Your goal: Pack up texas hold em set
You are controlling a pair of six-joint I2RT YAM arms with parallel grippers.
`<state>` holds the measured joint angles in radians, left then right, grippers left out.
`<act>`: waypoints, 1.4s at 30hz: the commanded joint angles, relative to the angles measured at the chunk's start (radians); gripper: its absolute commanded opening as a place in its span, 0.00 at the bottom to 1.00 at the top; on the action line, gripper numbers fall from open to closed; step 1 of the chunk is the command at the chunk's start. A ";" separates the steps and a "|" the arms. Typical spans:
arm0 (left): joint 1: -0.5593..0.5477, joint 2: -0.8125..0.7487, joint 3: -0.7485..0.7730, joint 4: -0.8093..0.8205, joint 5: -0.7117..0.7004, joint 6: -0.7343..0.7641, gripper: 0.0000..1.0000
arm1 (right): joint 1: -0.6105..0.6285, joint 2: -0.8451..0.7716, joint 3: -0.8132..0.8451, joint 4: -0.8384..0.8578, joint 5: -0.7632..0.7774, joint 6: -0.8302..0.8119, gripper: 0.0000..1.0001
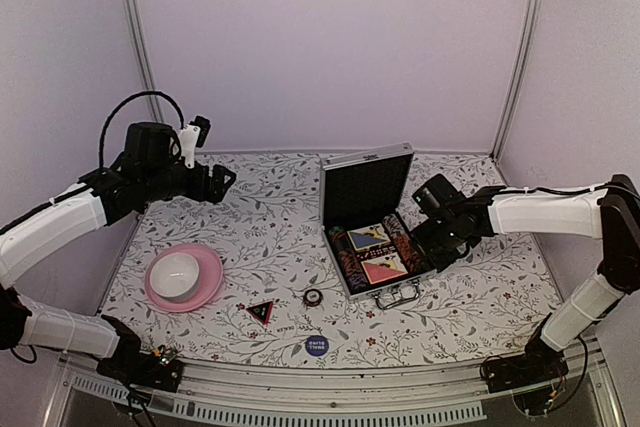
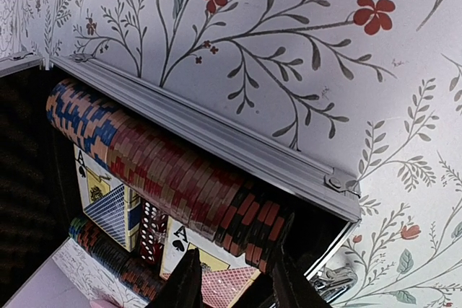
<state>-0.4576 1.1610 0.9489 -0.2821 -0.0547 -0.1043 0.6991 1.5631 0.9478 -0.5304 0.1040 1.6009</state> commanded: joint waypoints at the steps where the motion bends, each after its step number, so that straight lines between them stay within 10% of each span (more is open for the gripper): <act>1: 0.011 0.003 -0.016 0.001 0.020 0.009 0.97 | -0.004 -0.033 -0.014 0.011 0.029 0.013 0.34; 42: 0.011 0.005 -0.016 -0.001 0.045 0.012 0.97 | -0.001 0.087 0.008 0.136 0.002 -0.038 0.46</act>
<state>-0.4576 1.1633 0.9489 -0.2829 -0.0162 -0.1040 0.6991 1.6211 0.9291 -0.4397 0.0925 1.5803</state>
